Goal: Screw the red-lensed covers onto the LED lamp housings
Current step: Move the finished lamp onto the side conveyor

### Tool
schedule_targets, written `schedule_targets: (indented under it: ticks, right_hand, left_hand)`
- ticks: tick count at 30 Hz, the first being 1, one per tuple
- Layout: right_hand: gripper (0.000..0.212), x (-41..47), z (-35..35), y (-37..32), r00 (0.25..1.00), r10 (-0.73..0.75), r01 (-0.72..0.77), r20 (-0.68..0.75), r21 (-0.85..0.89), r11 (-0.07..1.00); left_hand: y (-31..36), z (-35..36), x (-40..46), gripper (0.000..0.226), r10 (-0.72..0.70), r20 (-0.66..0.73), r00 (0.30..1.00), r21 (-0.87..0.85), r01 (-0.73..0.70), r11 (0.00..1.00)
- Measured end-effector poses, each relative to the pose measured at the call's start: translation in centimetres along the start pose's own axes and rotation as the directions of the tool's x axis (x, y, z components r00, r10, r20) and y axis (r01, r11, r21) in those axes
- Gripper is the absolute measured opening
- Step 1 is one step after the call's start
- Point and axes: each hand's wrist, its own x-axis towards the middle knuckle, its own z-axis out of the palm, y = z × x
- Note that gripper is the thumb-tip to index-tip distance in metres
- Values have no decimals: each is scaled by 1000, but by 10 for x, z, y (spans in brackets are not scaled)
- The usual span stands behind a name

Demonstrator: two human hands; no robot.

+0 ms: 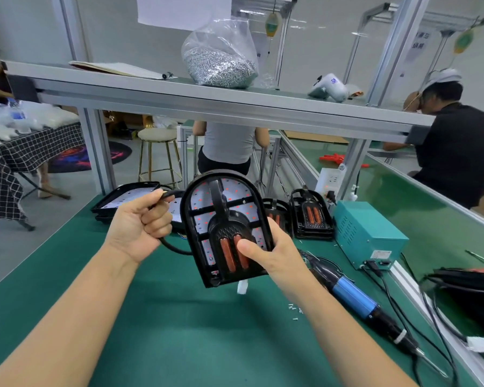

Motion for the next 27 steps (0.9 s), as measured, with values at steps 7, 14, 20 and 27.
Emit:
schedule_targets:
  ticks: [7,14,20,27]
  right_hand:
    - [34,4,6,-14,975,4,52,-223,246,968]
    - [47,0,-1,-24,935,153,12,-321,459,888]
    - [26,-11,-8,-22,924,239,-71,-297,481,874]
    - [47,-40,-19,-22,905,191,-16,-379,418,908]
  left_hand:
    - [-24,11,-3,19,59,-136,989,-115,-75,991]
    - [-55,35,-17,38,90,-15,996,122,-87,989]
    - [-80,70,-32,90,96,95,991,317,-121,941]
    - [-104,94,-31,52,39,23,999,223,-43,974]
